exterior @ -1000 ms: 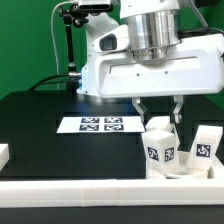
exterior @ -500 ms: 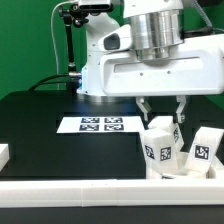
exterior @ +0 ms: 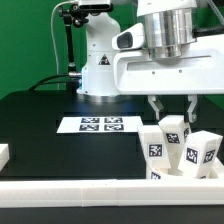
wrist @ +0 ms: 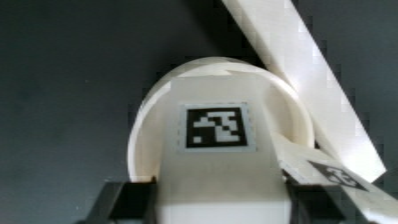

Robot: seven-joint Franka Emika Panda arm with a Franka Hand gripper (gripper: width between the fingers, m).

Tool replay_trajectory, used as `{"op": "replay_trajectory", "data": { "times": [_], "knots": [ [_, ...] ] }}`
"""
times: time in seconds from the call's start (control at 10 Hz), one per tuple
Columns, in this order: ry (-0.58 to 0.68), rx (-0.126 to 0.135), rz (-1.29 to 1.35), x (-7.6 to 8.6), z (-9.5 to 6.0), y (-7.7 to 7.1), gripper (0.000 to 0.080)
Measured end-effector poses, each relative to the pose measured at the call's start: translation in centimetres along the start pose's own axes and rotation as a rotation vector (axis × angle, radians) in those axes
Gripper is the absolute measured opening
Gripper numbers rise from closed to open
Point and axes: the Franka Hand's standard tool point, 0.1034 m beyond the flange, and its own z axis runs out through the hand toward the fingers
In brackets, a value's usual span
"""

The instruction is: Assemble stool

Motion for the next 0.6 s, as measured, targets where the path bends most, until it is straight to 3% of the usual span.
{"op": "replay_trajectory", "data": {
  "times": [0.6],
  "knots": [
    [0.023, 0.000, 0.093, -0.4, 0.2, -1.3, 0.0338]
  ]
}}
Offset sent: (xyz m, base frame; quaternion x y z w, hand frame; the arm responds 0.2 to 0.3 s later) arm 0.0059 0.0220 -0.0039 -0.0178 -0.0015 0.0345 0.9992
